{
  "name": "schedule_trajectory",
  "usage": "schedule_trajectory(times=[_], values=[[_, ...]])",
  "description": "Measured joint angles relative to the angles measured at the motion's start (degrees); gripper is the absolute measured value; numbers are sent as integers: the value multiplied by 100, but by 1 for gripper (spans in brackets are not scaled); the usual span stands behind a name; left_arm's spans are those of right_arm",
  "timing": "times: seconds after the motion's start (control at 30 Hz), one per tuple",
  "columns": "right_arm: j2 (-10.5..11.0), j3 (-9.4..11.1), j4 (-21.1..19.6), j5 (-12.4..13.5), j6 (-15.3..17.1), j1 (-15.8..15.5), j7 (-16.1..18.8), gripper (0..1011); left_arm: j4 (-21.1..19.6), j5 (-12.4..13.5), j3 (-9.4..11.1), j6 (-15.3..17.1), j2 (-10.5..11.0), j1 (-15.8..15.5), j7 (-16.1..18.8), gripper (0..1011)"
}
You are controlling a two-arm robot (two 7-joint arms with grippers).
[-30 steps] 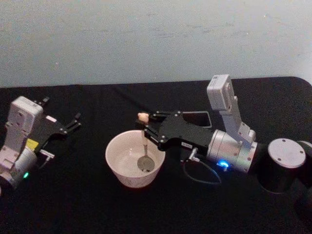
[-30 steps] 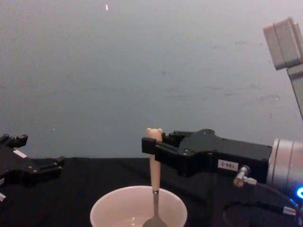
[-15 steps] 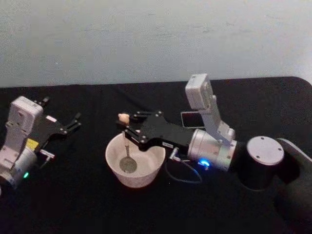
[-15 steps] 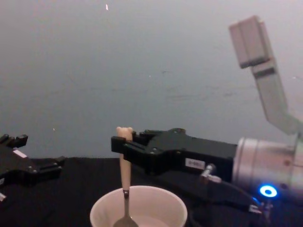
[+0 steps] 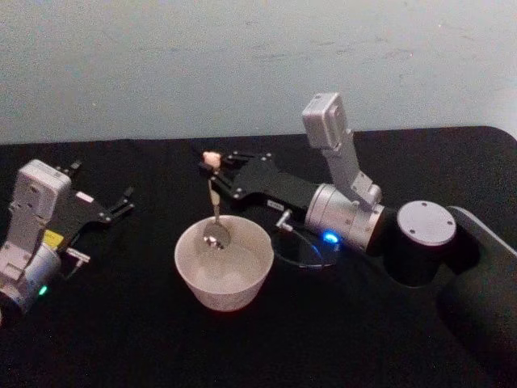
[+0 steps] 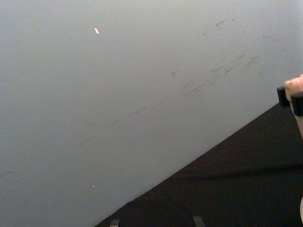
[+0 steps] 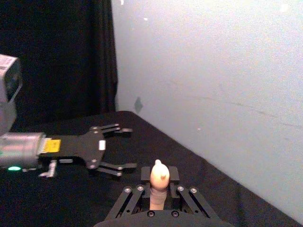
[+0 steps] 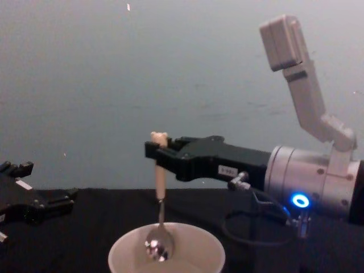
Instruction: Pick up the stirring spoon with one hand, stir inside the cup, then place it back in its original position.
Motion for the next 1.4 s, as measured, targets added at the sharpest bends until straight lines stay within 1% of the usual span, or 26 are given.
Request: schedule_trajectory(times=[0.07, 0.27, 0.4, 0.43, 0.5, 0.53, 0.6, 0.63, 0.73, 0.83, 1.03, 1.23, 1.4], values=[[11, 37, 7, -1, 0, 4, -21, 215, 0, 0, 0, 0, 0, 0, 0, 1001], [171, 134, -97, -36, 40, -66, -31, 215, 0, 0, 0, 0, 0, 0, 0, 1001], [321, 188, -278, -29, 94, -181, 11, 215, 0, 0, 0, 0, 0, 0, 0, 1001], [388, 199, -368, -11, 118, -241, 47, 215, 0, 0, 0, 0, 0, 0, 0, 1001], [482, 204, -527, 24, 147, -333, 113, 215, 0, 0, 0, 0, 0, 0, 0, 1001], [482, 204, -527, 24, 147, -333, 113, 215, 0, 0, 0, 0, 0, 0, 0, 1001], [591, 201, -710, 68, 180, -438, 189, 215, 0, 0, 0, 0, 0, 0, 0, 1001], [661, 186, -823, 98, 209, -512, 244, 215, 0, 0, 0, 0, 0, 0, 0, 1001], [772, 145, -1024, 159, 261, -636, 328, 215, 0, 0, 0, 0, 0, 0, 0, 1001], [833, 86, -1173, 216, 298, -728, 381, 215, 0, 0, 0, 0, 0, 0, 0, 1001], [814, -34, -1245, 282, 327, -773, 419, 215, 0, 0, 0, 0, 0, 0, 0, 1001], [660, -127, -1162, 347, 329, -716, 385, 215, 0, 0, 0, 0, 0, 0, 0, 1001], [478, -162, -959, 342, 285, -572, 278, 215, 1, 0, 0, 0, 0, 0, 0, 1001]])
